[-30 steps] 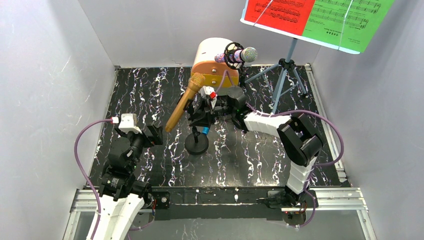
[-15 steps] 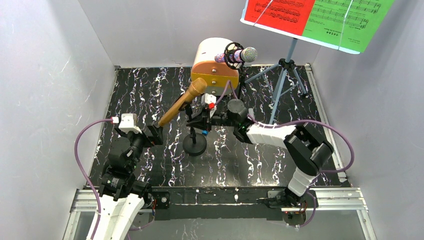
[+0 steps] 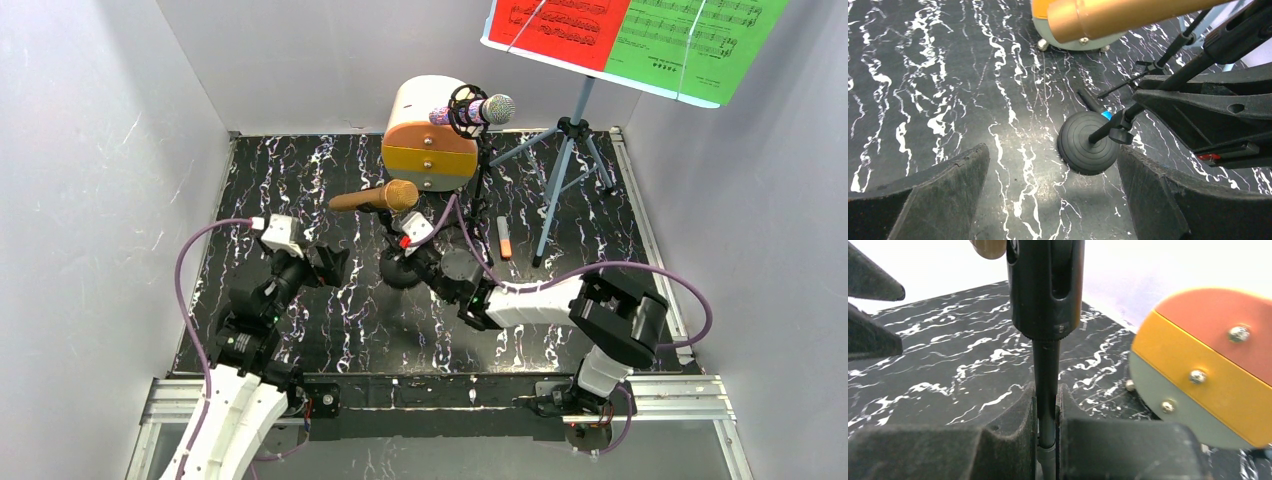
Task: Pack up the instrument practice props
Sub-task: Adjust the microphone stand with the microphone at the center of the board.
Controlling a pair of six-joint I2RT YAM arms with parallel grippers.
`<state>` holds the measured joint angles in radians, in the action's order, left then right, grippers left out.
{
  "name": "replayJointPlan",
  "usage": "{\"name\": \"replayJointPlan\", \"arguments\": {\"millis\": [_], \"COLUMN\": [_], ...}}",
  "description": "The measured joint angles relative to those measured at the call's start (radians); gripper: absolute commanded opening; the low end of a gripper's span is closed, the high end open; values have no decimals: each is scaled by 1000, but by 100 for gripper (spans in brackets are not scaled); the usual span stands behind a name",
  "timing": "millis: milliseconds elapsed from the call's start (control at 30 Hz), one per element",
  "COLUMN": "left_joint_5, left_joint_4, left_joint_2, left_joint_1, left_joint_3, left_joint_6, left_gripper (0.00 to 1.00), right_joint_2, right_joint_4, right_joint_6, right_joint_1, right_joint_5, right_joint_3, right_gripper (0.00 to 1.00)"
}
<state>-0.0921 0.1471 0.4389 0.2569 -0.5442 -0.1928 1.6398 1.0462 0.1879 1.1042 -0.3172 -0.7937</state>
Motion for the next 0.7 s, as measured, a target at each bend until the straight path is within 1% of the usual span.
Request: {"name": "replayJointPlan", "arguments": {"millis": [133, 300, 467, 567, 700], "left_joint_5": [-72, -160, -245, -275, -274], "left_joint_4": [-85, -219, -369, -426, -468], "left_joint_2": [77, 147, 172, 169, 168], "left_joint_1": [0, 1, 31, 81, 164], "left_joint_3": [20, 69, 164, 224, 247], "left_joint_6": [42, 105, 222, 318, 454], "left_gripper": [97, 95, 96, 96, 96], "right_joint_2": [26, 38, 33, 28, 30], "right_joint_4": [50, 47, -32, -77, -140], "right_joint_6": [60, 24, -63, -113, -196], "right_joint_1": [51, 69, 69, 75, 97], "right_joint_5": [-175, -330, -406, -446, -495], "right_joint_3": [-3, -21, -60, -80, -90], "right_gripper": [1, 1, 1, 1, 1]}}
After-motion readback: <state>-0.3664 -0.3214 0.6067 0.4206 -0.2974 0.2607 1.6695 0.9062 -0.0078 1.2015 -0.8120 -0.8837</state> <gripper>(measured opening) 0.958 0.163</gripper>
